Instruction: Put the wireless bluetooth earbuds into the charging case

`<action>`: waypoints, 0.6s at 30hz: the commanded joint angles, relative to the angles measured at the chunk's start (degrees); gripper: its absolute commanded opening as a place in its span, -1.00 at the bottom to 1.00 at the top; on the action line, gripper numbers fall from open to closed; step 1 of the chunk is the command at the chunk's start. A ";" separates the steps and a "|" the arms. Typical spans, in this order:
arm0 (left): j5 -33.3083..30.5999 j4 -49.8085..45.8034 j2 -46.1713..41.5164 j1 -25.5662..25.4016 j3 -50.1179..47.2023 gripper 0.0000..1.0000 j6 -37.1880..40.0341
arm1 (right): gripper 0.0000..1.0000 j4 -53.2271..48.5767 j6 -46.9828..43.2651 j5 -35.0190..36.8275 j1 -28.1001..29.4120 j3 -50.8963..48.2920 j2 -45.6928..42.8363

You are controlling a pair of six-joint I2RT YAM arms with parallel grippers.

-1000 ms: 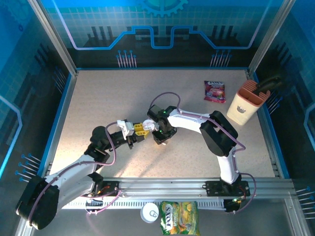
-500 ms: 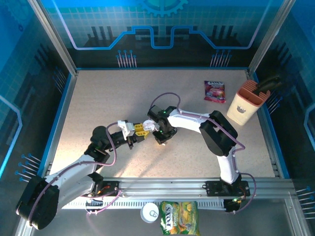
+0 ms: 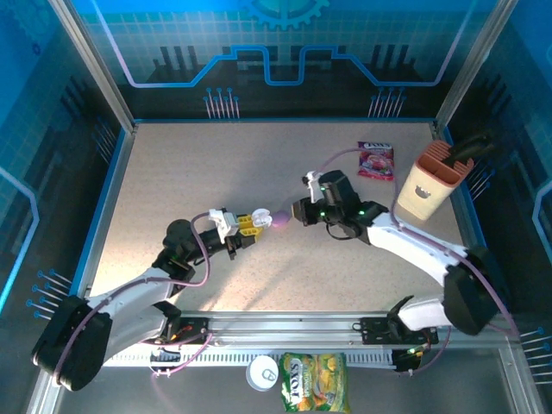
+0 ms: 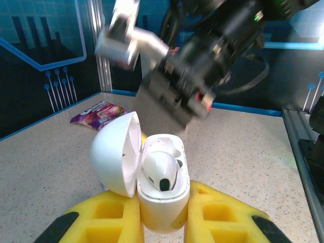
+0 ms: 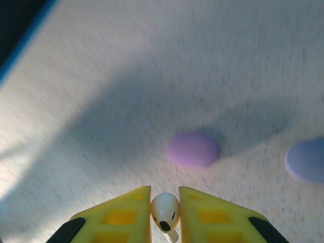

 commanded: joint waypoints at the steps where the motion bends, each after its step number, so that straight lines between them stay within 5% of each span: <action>1: -0.75 3.65 1.36 0.30 0.50 -0.63 -0.88 | -0.67 13.79 1.99 -2.48 -2.10 -3.77 -5.68; 8: 1.72 5.04 3.95 0.30 2.34 -0.62 -2.77 | -0.70 24.08 1.60 -12.12 -2.26 -6.35 -12.80; 18: 5.07 7.56 7.20 0.36 5.08 -0.63 -7.17 | -0.69 29.99 -2.15 -21.22 2.18 -5.78 -9.29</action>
